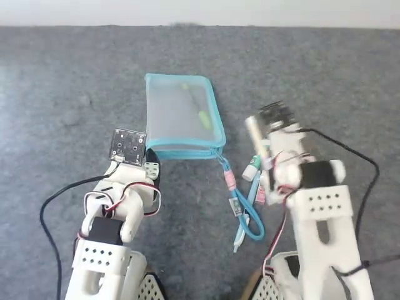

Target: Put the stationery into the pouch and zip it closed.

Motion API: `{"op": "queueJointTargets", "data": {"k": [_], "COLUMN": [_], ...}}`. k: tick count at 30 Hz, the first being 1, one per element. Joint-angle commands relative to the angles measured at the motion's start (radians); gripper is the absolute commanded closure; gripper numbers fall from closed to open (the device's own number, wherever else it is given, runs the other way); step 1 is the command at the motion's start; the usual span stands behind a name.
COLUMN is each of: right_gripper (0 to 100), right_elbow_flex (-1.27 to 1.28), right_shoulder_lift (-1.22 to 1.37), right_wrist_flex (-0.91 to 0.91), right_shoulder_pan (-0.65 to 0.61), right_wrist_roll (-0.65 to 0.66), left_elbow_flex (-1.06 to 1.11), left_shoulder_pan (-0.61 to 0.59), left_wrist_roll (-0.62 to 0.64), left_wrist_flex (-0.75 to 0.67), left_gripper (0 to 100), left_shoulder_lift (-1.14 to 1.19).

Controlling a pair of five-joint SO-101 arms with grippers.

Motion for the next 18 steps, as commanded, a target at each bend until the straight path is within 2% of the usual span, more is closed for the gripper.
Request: {"op": "queueJointTargets", "data": {"k": [1, 5, 11, 18], "right_gripper": [99.1, 99.1, 99.1, 99.1], "right_elbow_flex": [-0.129, -0.270, -0.385, -0.391], "right_shoulder_lift": [-0.048, -0.036, 0.077, 0.251], "right_wrist_flex": [0.085, 0.185, 0.243, 0.254], "right_shoulder_pan": [-0.099, -0.180, -0.309, -0.328], "right_wrist_roll": [0.020, 0.057, 0.051, 0.035], "left_elbow_flex": [-0.013, -0.012, -0.012, -0.012], "left_shoulder_pan": [0.000, 0.000, 0.002, 0.002], "left_wrist_roll": [0.011, 0.011, 0.011, 0.011], "left_wrist_flex": [-0.038, -0.041, -0.041, -0.041], "left_gripper": [99, 99, 99, 99], "left_shoulder_lift": [0.002, 0.002, 0.002, 0.003]}}
